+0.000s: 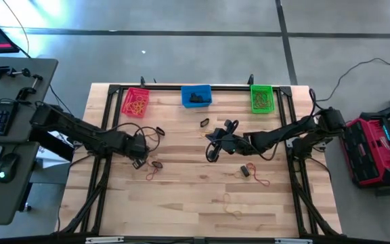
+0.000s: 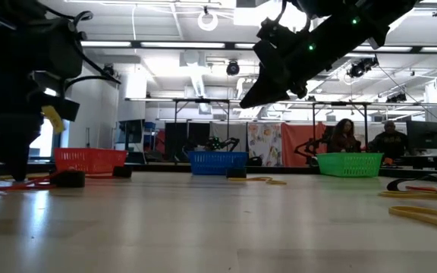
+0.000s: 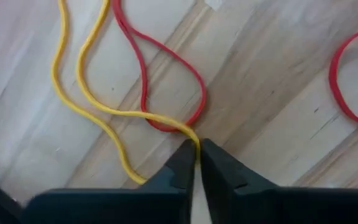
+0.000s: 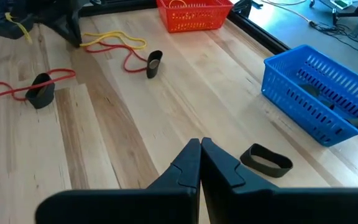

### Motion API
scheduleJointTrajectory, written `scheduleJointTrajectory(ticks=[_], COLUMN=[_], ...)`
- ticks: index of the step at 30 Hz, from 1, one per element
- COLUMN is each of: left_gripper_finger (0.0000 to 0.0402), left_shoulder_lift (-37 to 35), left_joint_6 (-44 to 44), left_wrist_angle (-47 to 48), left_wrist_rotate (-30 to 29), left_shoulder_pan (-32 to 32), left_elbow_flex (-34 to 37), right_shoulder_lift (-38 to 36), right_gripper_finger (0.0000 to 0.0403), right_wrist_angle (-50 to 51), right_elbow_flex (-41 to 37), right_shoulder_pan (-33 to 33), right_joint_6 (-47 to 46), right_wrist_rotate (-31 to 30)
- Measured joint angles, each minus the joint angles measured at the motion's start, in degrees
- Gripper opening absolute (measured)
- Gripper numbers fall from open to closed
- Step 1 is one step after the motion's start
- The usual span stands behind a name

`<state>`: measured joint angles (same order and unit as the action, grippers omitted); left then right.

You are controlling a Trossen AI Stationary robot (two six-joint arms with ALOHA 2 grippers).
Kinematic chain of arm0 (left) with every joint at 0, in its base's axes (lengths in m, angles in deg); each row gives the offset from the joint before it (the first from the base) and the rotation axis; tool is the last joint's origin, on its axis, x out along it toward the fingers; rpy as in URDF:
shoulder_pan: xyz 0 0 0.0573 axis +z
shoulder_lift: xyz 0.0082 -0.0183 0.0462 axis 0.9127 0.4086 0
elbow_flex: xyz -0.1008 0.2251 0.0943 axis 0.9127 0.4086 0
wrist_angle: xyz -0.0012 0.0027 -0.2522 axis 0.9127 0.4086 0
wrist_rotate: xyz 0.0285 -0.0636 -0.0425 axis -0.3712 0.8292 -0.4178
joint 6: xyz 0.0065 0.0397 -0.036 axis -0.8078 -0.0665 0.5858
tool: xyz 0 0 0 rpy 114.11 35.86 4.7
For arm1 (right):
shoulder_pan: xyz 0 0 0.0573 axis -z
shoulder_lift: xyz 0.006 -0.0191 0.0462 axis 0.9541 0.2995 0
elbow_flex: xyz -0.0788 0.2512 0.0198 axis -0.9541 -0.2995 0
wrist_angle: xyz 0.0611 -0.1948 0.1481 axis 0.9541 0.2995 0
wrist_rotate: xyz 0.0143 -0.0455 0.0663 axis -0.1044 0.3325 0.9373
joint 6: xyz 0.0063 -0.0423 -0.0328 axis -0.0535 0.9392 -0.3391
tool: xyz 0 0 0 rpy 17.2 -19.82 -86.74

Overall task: Sort rubber bands into baskets
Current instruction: Put the yellow rubber band into the red bin

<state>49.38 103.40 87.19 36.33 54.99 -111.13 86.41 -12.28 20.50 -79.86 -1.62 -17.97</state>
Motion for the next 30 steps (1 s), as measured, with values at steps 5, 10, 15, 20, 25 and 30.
scheduleJointTrajectory(ticks=[5,10,15,20,25,30], left_gripper_finger=[0.0004,0.0001,0.0001,0.0,0.0,0.0], left_shoulder_lift=[0.1,0.0,-0.1,-0.9,-2.4,-5.0], left_joint_6=[-1.0,-2.1,-4.6,-8.8,-15.8,-22.1], left_wrist_angle=[2.2,6.1,9.6,10.9,10.8,10.6], left_wrist_rotate=[-1.7,-3.9,-9.0,-13.6,-17.3,-19.9], left_shoulder_pan=[0.1,0.1,0.2,3.0,9.2,16.8], left_elbow_flex=[-2.3,-5.4,-10.3,-16.2,-20.5,-23.2], right_shoulder_lift=[0.0,0.0,0.0,0.0,0.0,0.0], right_gripper_finger=[0.0,0.0,0.0,0.0,0.0,0.0], right_wrist_angle=[0.0,0.0,0.0,-0.1,0.0,0.4], right_elbow_flex=[0.0,0.0,0.0,0.0,0.0,0.0], right_shoulder_pan=[0.0,-0.2,-0.3,-0.2,-0.3,-0.3], right_joint_6=[0.0,0.0,0.0,-0.1,-0.3,-0.6], right_wrist_rotate=[0.0,0.0,0.0,0.0,0.0,0.0])
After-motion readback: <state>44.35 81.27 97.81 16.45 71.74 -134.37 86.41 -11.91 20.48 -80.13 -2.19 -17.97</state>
